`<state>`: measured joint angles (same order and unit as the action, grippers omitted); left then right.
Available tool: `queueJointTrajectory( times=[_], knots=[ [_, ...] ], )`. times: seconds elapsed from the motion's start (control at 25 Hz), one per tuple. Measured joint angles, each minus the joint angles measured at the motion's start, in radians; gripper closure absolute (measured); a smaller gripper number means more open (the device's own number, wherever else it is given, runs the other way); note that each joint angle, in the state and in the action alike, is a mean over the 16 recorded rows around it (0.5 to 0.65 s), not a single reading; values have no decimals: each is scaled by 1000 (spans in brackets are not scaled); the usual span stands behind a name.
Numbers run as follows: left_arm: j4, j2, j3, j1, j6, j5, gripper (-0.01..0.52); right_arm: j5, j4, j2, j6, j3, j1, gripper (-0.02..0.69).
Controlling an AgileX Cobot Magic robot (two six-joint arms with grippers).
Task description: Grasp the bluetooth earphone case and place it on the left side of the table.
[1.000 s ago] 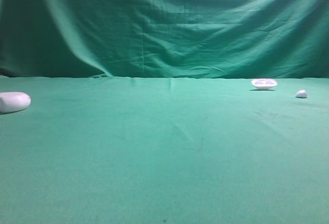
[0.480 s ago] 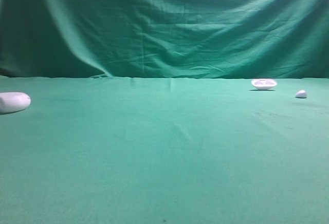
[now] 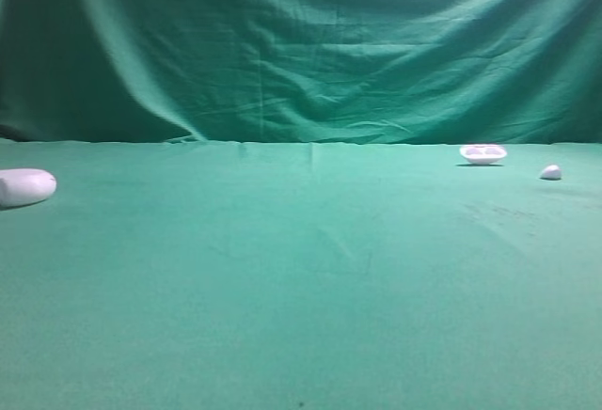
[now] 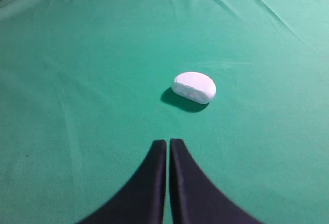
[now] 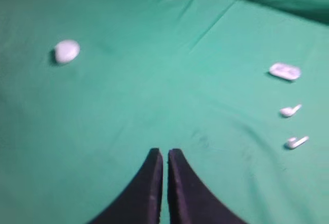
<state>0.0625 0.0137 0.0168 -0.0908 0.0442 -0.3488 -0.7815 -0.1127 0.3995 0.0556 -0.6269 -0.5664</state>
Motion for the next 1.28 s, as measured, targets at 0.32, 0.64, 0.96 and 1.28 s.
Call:
queueJointTrajectory(
  times=[0.32, 0.64, 0.96, 1.28],
  knots=[
    [0, 0, 0, 0, 0, 0, 514, 383, 61, -182, -25, 353, 301, 665],
    [0, 0, 0, 0, 0, 0, 514, 515, 126, -355, -40, 586, 475, 665],
    [0, 0, 0, 0, 0, 0, 514, 465, 137, -411, -65, 652, 495, 665],
    [0, 0, 0, 0, 0, 0, 514, 411, 138, -412, -69, 654, 495, 665]
  ],
)
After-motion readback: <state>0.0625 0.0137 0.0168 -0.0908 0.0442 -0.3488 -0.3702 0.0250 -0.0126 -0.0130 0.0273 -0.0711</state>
